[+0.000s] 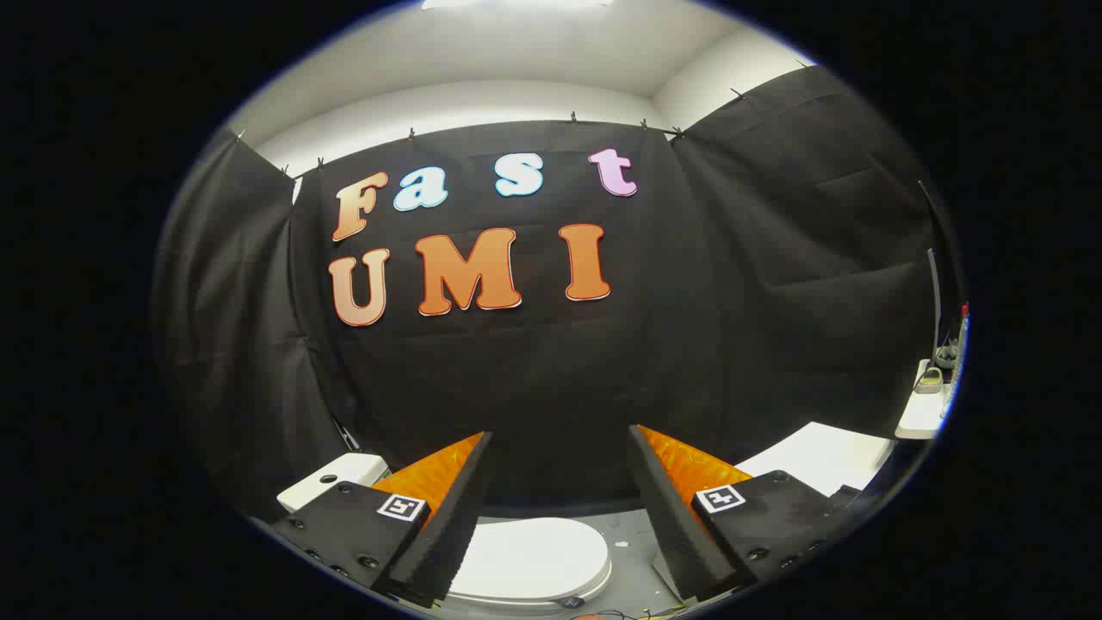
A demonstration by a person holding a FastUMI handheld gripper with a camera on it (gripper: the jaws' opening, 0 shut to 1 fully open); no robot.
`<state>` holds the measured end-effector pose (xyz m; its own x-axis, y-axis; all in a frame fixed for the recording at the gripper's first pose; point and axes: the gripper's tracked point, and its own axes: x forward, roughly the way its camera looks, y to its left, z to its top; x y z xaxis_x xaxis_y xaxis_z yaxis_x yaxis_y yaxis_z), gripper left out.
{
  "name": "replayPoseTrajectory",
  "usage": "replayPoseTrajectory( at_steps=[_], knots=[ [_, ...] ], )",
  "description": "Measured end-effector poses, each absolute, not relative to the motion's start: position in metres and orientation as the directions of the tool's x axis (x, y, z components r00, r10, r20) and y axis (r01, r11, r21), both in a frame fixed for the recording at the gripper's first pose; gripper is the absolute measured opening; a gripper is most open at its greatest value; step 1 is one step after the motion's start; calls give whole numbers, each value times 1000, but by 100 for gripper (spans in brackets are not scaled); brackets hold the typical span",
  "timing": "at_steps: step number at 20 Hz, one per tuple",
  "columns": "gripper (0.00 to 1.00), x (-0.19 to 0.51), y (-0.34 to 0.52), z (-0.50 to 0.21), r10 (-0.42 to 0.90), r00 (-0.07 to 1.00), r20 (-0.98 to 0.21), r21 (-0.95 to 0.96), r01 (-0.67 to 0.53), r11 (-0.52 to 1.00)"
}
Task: Open the toilet lid.
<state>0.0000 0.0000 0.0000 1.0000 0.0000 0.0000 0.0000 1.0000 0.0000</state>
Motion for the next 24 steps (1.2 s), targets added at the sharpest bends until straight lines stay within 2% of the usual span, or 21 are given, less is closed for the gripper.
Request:
replayPoseTrajectory(
  at_steps=[18,24],
  knots=[
    [98,0,-12,-29,-4,999,-44,39,6,999],
    [98,5,-19,-86,26,991,-129,132,-9,991]
  ],
)
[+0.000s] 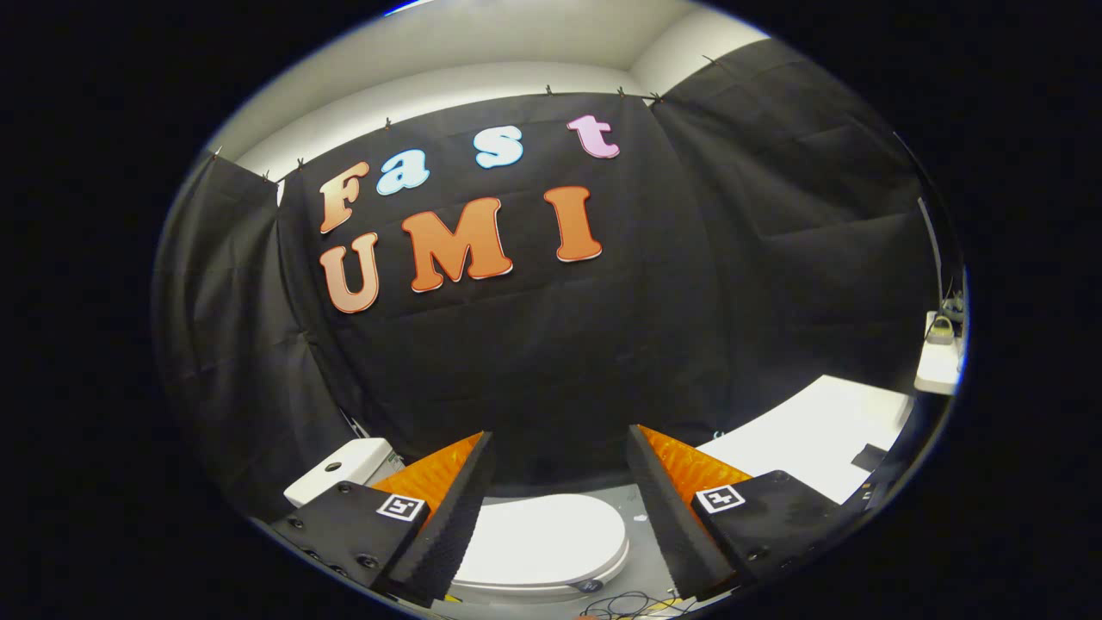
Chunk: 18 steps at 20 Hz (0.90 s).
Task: Open the toilet lid.
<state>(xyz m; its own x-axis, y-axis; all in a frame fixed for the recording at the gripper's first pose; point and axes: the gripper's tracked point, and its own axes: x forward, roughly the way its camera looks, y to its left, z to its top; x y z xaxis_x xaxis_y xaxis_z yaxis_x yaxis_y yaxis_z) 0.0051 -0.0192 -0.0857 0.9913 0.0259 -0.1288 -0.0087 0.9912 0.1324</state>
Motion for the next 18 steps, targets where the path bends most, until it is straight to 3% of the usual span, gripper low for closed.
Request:
replayPoseTrajectory(
  at_steps=[4,10,18],
  knots=[
    [99,12,-22,-150,64,971,-231,259,-2,966],
    [99,18,-53,-263,33,918,-394,312,99,945],
    [99,15,-61,-388,90,827,-555,392,164,905]
  ],
)
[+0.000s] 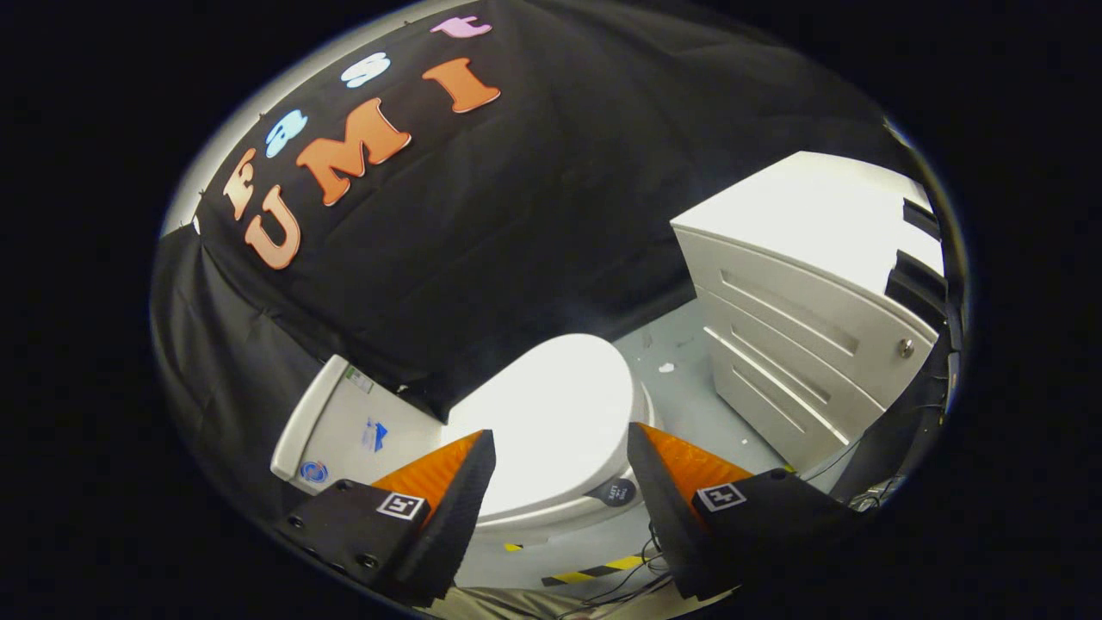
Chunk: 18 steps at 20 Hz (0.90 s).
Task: Open the toilet lid.
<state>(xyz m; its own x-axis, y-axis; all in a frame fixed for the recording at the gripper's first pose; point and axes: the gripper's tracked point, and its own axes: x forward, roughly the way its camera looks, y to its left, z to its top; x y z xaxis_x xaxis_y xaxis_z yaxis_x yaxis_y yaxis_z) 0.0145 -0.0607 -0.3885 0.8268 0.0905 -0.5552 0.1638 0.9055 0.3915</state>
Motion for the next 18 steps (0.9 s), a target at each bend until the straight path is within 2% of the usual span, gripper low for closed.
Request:
replayPoseTrajectory(
  at_steps=[9,15,18],
  knots=[
    [98,9,-61,-507,213,717,-664,528,248,812],
    [98,12,-68,-568,237,653,-719,542,313,780],
    [93,15,-67,-586,266,630,-729,569,342,748]
  ],
)
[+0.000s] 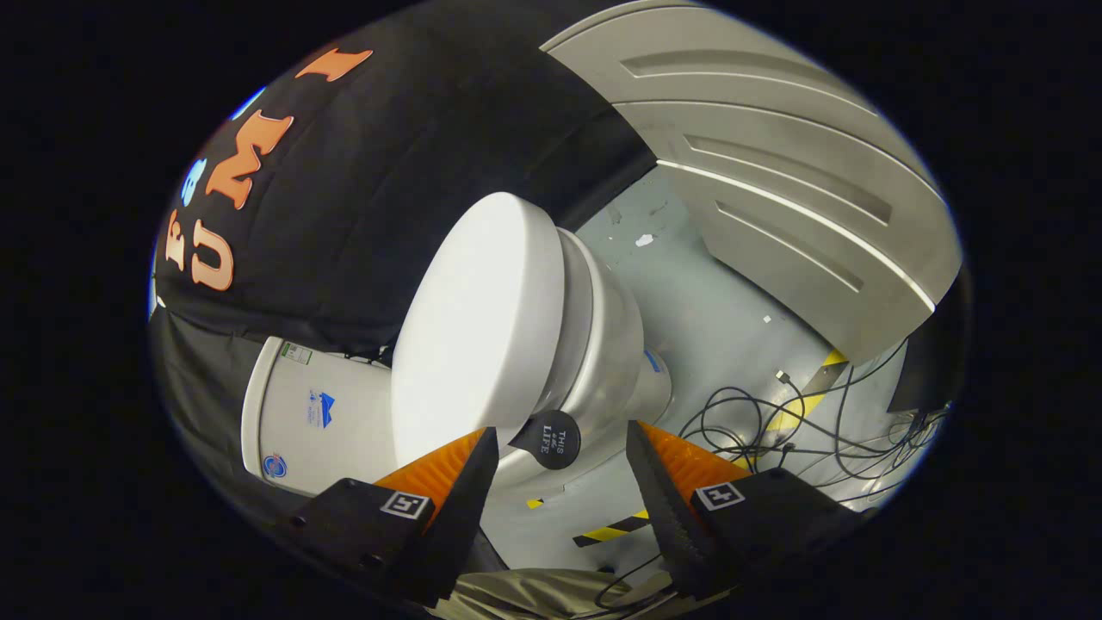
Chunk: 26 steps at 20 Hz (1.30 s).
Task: Open the toilet lid.
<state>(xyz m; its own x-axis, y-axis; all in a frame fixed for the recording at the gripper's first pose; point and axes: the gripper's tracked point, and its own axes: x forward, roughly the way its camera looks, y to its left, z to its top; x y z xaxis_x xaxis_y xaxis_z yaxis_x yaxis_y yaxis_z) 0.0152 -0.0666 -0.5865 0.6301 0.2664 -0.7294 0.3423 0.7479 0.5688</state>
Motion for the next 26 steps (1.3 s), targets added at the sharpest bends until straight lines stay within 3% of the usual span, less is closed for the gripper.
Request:
replayPoseTrajectory(
  at_steps=[2,4,9,14,16,18,20,22,24,26],
  knots=[
    [86,15,-64,-599,276,607,-745,566,357,743],
    [86,15,-57,-605,307,584,-752,573,348,742],
    [60,18,-47,-612,363,555,-749,616,379,691],
    [57,19,-46,-612,401,567,-719,659,375,652],
    [42,24,-45,-608,418,577,-702,685,384,620],
    [41,18,-44,-608,427,571,-701,685,374,625],
    [34,25,-44,-604,423,607,-673,714,383,587],
    [21,20,-46,-598,429,609,-667,721,381,579],
    [15,21,-44,-594,424,625,-656,725,363,586],
    [9,22,-40,-585,409,626,-664,728,417,545]
  ],
)
